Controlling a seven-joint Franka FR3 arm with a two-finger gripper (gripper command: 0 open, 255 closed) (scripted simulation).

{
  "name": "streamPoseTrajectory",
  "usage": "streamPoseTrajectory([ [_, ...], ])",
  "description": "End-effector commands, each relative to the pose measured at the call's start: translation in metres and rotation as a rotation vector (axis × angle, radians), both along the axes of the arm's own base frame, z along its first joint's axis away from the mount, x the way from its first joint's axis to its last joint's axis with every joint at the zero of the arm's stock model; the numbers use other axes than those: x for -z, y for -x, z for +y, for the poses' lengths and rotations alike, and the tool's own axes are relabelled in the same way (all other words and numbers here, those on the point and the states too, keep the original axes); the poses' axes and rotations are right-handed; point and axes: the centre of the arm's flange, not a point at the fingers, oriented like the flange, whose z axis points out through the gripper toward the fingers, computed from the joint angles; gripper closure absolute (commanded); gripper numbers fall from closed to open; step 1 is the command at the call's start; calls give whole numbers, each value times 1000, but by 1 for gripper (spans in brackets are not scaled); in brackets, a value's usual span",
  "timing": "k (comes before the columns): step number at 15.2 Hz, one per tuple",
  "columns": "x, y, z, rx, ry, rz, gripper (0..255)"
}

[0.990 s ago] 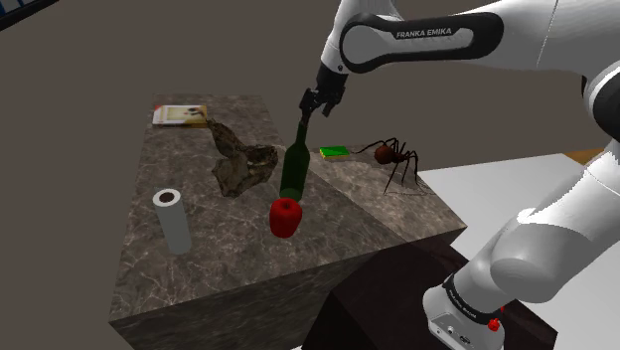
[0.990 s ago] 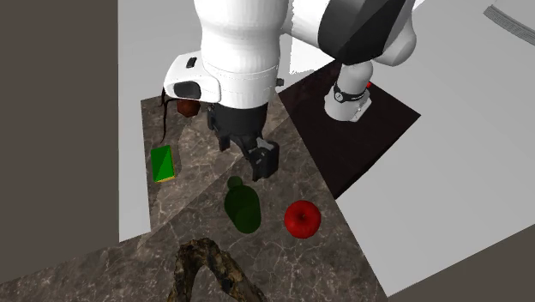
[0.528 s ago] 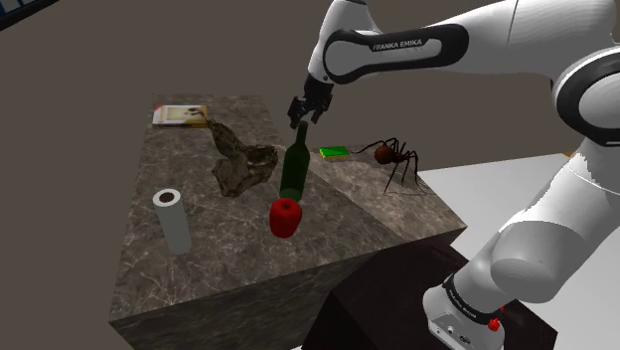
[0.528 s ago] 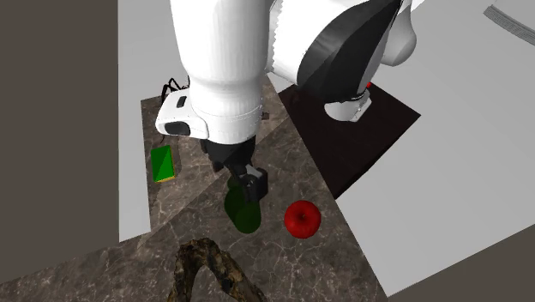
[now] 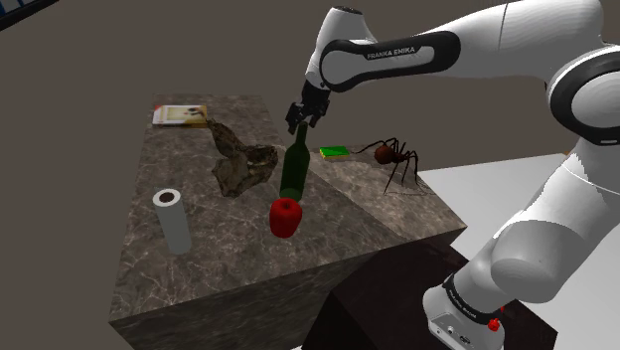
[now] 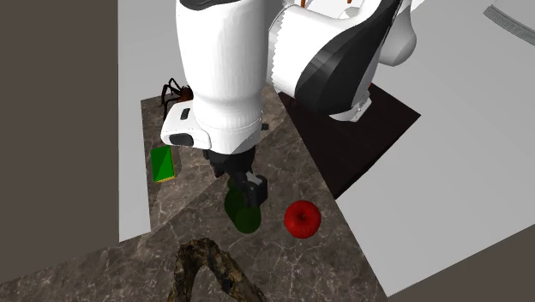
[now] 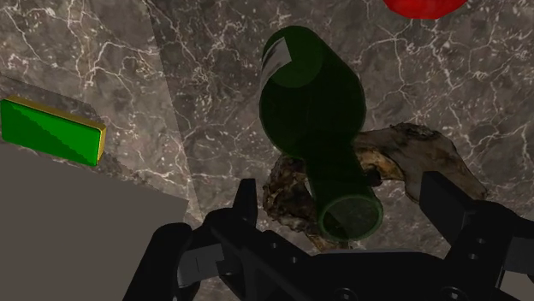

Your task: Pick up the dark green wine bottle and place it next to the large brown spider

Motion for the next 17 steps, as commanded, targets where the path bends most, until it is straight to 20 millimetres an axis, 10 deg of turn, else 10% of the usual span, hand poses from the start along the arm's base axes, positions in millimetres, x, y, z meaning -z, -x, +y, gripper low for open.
streamPoseTrajectory([
  [1, 0, 0, 0, 0, 0, 0, 0],
  [2, 0, 0, 0, 0, 0, 0, 0],
  [3, 0, 0, 0, 0, 0, 0, 255],
  [17, -26, 0, 0, 0, 0, 0, 255],
])
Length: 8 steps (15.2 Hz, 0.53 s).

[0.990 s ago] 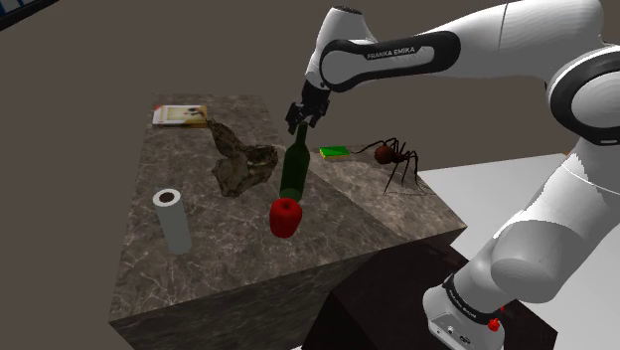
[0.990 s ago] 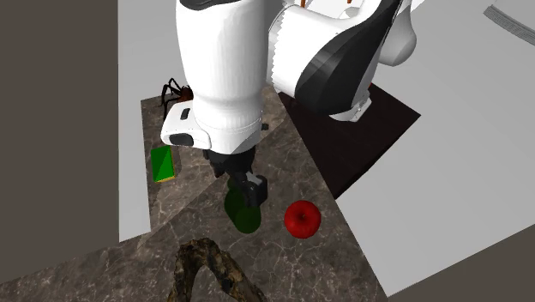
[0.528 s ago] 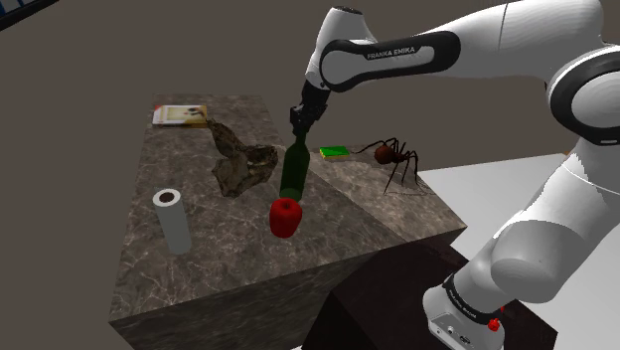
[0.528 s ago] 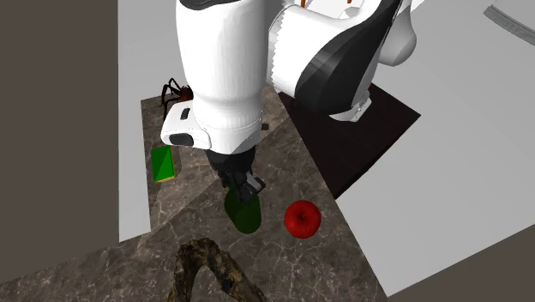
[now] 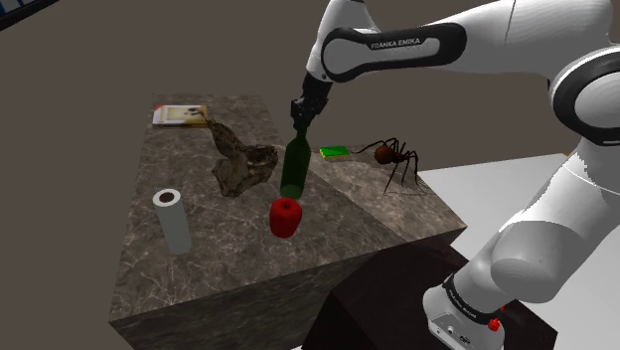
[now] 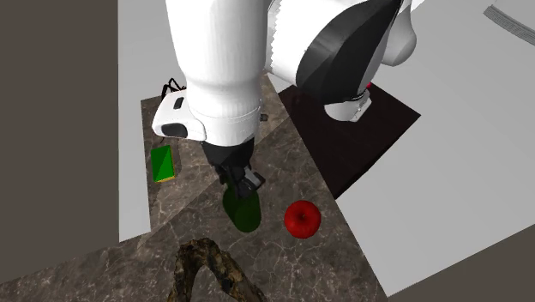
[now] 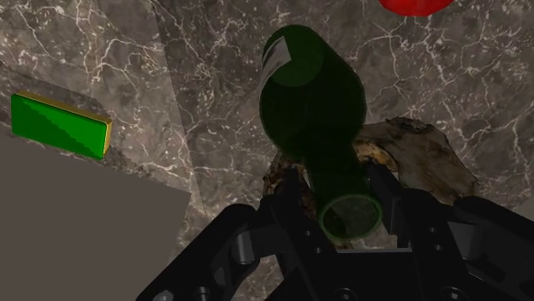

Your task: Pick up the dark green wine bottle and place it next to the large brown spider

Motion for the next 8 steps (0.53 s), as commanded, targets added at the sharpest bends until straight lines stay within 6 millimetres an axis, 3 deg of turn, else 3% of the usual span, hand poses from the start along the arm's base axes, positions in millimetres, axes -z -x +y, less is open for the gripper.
streamPoseTrajectory([
  [1, -11, 1, 0, 0, 0, 0, 255],
  [8, -48, 1, 0, 0, 0, 0, 255],
])
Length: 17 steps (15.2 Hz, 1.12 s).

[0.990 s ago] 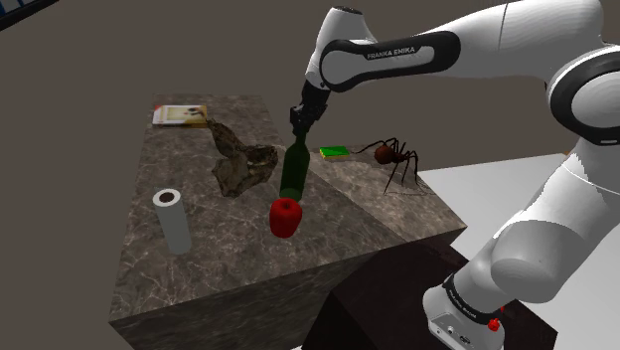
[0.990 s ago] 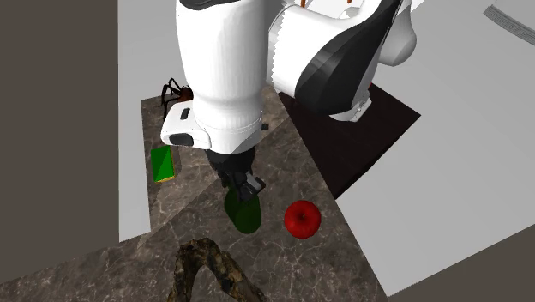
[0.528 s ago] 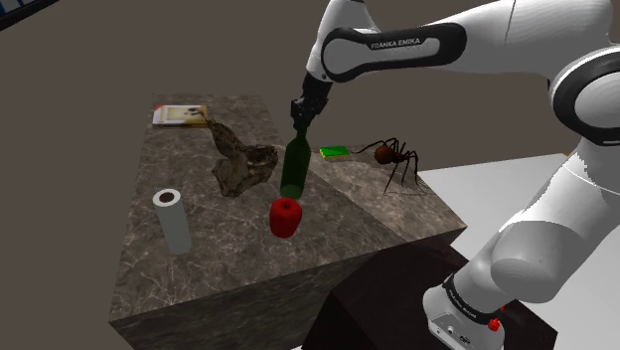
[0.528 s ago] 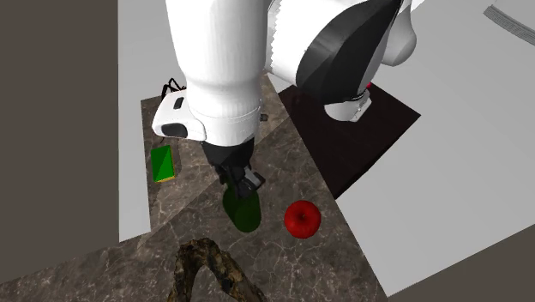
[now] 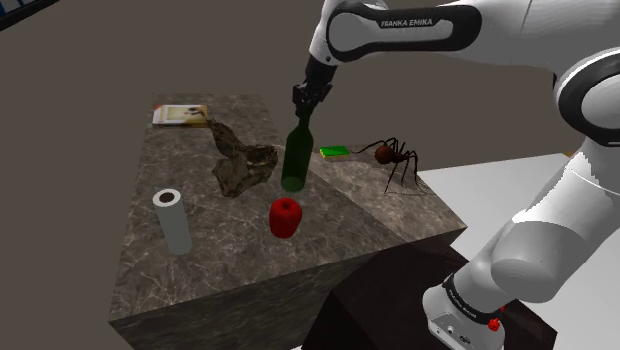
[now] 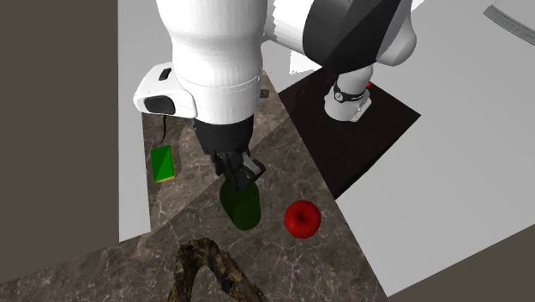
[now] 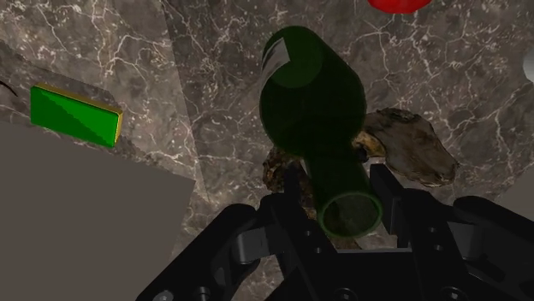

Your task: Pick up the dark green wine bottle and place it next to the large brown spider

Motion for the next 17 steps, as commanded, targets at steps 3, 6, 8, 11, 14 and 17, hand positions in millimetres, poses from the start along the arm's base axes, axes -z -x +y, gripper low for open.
streamPoseTrajectory([
  [3, -21, 0, 0, 0, 0, 0, 255],
  [6, -37, 0, 0, 0, 0, 0, 255],
  [8, -47, 0, 0, 0, 0, 0, 255],
  [11, -63, 0, 0, 0, 0, 0, 255],
  [14, -79, 0, 0, 0, 0, 0, 255],
  [17, -95, 0, 0, 0, 0, 0, 255],
])
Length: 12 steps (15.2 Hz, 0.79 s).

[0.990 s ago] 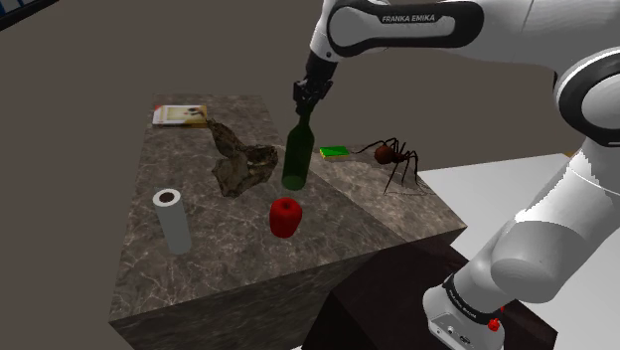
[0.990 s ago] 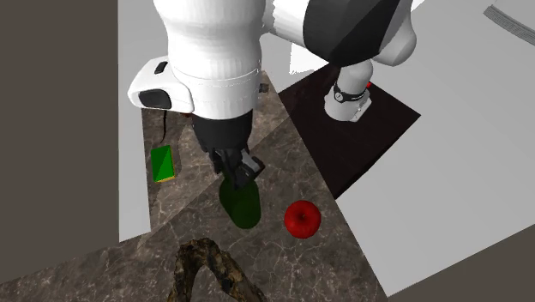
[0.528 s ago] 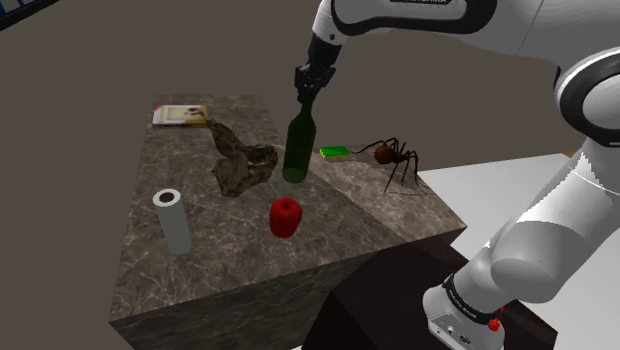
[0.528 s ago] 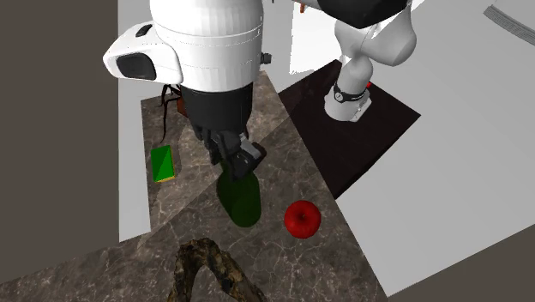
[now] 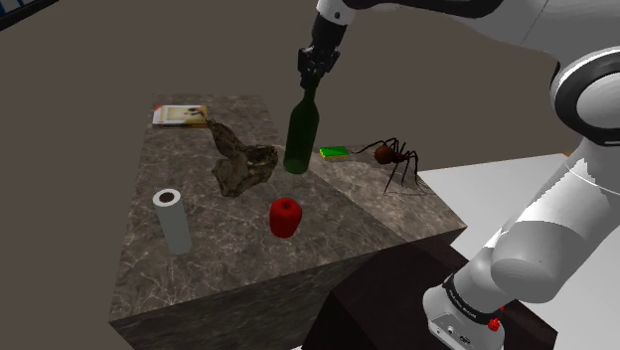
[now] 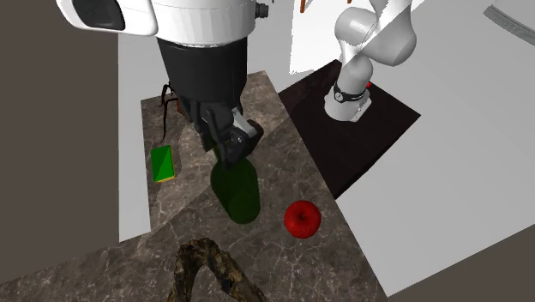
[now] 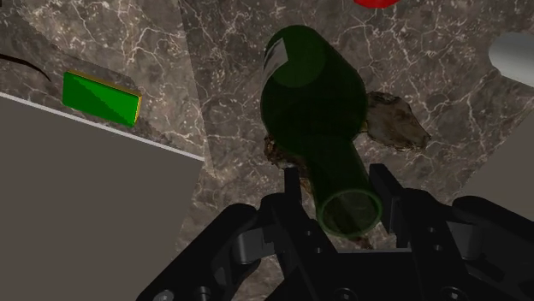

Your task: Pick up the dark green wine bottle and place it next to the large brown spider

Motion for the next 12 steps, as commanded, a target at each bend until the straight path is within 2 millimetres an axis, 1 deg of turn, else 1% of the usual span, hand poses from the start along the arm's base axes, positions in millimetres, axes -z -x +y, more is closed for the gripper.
streamPoseTrajectory([
  [1, -12, 0, 1, 0, 0, 0, 255],
  [11, -65, 0, 1, 0, 0, 0, 255],
  [12, -67, 0, 1, 0, 0, 0, 255],
])
